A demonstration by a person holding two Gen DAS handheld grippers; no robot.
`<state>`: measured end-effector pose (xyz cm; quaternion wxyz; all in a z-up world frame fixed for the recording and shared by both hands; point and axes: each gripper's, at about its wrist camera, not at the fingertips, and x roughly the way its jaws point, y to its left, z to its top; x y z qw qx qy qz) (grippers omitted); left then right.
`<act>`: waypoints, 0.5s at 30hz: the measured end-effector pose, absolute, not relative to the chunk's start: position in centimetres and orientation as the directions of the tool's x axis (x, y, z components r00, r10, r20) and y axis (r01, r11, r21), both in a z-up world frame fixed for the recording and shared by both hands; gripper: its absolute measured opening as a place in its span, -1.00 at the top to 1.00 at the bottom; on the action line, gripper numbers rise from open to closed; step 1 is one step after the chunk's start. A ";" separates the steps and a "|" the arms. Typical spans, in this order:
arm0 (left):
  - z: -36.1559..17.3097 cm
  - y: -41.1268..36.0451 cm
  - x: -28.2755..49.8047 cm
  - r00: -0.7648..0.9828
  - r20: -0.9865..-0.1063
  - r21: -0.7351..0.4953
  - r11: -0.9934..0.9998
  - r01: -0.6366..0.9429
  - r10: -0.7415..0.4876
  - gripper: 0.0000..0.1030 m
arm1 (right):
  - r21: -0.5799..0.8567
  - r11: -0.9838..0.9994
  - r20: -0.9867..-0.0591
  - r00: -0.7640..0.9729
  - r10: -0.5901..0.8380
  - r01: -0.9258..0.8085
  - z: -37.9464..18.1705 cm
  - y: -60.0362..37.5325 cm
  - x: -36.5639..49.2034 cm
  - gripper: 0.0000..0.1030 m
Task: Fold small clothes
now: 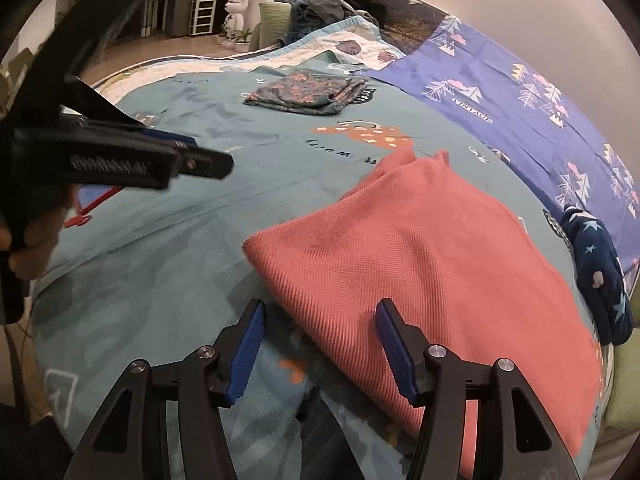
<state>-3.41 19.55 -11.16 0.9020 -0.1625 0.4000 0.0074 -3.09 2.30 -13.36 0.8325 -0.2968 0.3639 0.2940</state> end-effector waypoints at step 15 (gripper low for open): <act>-10.9 18.9 4.6 0.611 -0.624 -0.597 0.802 0.031 -0.488 -0.24 | -0.137 0.753 -0.721 0.587 0.369 -0.643 -11.7 2.1 -1.8 0.83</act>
